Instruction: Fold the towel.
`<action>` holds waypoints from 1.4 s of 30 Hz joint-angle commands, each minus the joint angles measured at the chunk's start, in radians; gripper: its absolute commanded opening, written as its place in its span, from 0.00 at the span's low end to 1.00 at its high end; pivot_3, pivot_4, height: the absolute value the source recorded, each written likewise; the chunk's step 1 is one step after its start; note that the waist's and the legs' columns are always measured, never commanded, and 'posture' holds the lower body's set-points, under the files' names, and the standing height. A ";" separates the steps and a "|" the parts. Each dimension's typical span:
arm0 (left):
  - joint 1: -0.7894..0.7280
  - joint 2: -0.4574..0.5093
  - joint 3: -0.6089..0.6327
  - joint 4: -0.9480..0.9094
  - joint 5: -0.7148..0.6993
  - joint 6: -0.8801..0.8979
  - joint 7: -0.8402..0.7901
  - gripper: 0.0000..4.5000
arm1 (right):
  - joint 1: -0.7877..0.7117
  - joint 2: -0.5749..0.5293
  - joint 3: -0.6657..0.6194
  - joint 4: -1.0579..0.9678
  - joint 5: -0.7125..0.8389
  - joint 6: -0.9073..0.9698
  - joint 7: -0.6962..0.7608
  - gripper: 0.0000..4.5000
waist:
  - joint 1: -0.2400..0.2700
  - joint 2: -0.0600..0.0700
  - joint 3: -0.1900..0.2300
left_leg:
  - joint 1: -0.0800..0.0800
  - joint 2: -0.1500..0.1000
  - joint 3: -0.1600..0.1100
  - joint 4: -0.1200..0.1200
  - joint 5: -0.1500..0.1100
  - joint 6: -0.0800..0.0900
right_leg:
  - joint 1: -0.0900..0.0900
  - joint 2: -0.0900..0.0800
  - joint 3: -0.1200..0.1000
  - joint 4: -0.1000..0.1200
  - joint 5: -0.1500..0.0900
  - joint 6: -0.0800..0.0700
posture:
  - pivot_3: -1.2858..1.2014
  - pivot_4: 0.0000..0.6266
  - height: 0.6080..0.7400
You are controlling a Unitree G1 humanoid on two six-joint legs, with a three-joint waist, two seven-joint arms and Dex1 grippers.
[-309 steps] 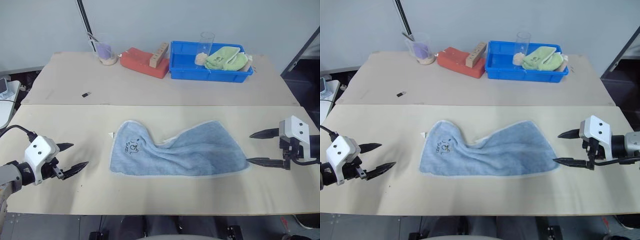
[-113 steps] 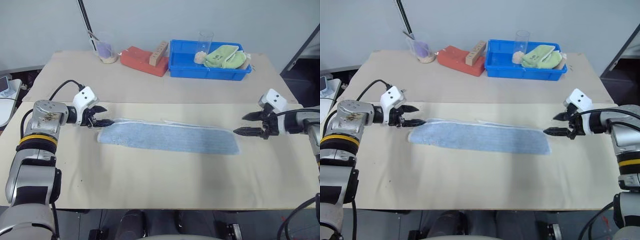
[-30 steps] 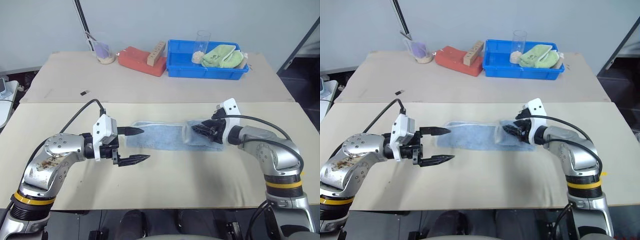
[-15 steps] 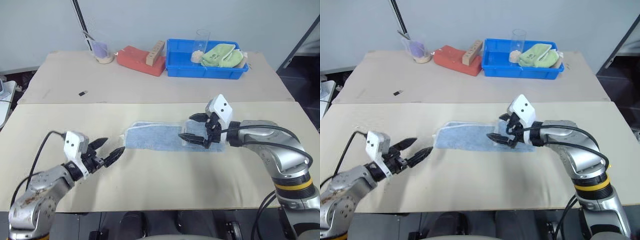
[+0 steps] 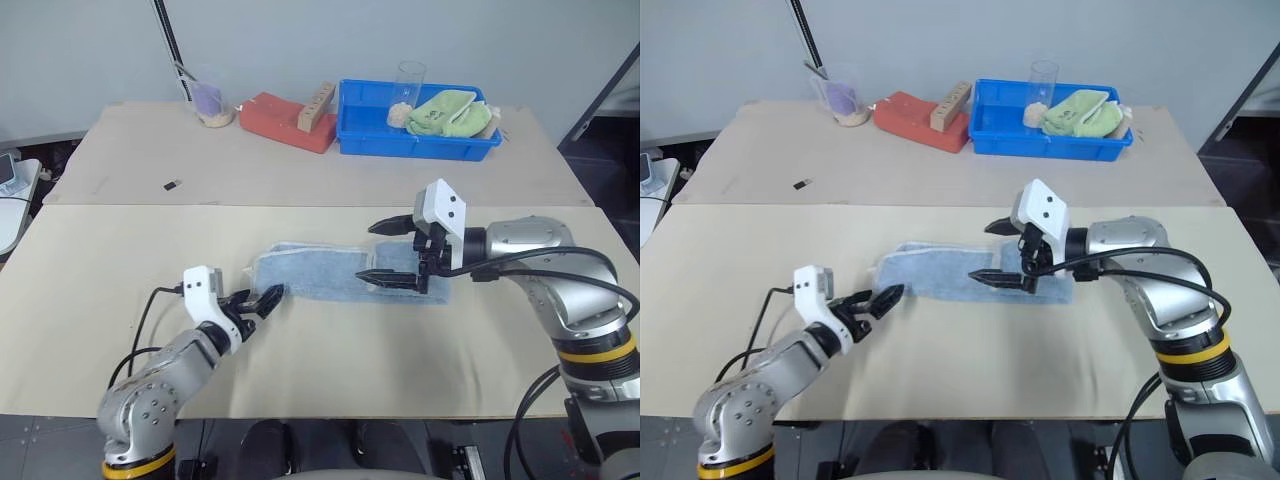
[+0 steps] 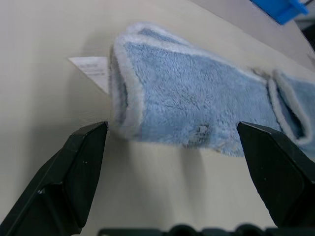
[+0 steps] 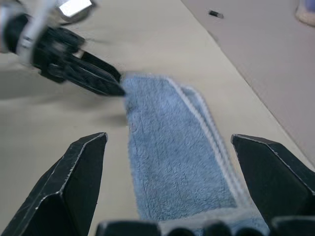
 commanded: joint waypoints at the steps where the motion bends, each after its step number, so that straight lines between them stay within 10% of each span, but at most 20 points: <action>1: -0.020 -0.018 -0.015 0.029 0.025 0.009 0.044 1.00 | -0.030 -0.018 -0.017 0.005 0.004 -0.035 0.041 1.00 | 0.001 0.000 0.000 | 0.000 0.000 0.000 0.000 0.000 0.000 | 0.000 0.000 0.000 0.000 0.000 0.000 | 0.52 0.24 0.82; 6: -0.045 -0.053 -0.015 0.046 0.033 0.002 0.077 0.80 | -0.047 -0.018 -0.026 0.020 0.002 -0.038 0.055 1.00 | 0.002 0.000 0.000 | 0.000 -0.001 0.000 0.000 0.000 0.000 | 0.000 -0.001 0.000 0.000 0.000 0.000 | 0.52 0.24 0.82; 14: -0.098 -0.060 -0.015 0.083 0.034 -0.011 0.072 0.02 | -0.023 -0.035 -0.054 0.002 0.006 -0.030 0.052 1.00 | 0.006 0.000 0.000 | -0.001 -0.003 -0.001 0.000 0.000 0.000 | 0.000 -0.002 0.000 0.000 0.000 0.001 | 0.52 0.24 0.82; 28: -0.422 0.122 -0.231 0.168 0.103 -0.085 -0.289 0.02 | 0.241 -0.325 -0.309 -0.115 0.080 0.069 0.099 1.00 | 0.017 -0.001 0.000 | -0.002 -0.007 -0.005 0.001 0.001 0.001 | 0.001 -0.003 -0.001 -0.001 0.000 0.002 | 0.52 0.24 0.82; 42: -0.733 -0.135 -0.655 0.699 0.401 -0.473 -0.749 0.02 | 0.661 -0.368 -0.758 -0.383 0.140 0.281 0.025 1.00 | 0.008 -0.005 0.003 | -0.002 -0.010 -0.011 0.000 0.000 0.002 | 0.011 -0.002 0.002 -0.005 -0.001 0.005 | 0.52 0.24 0.82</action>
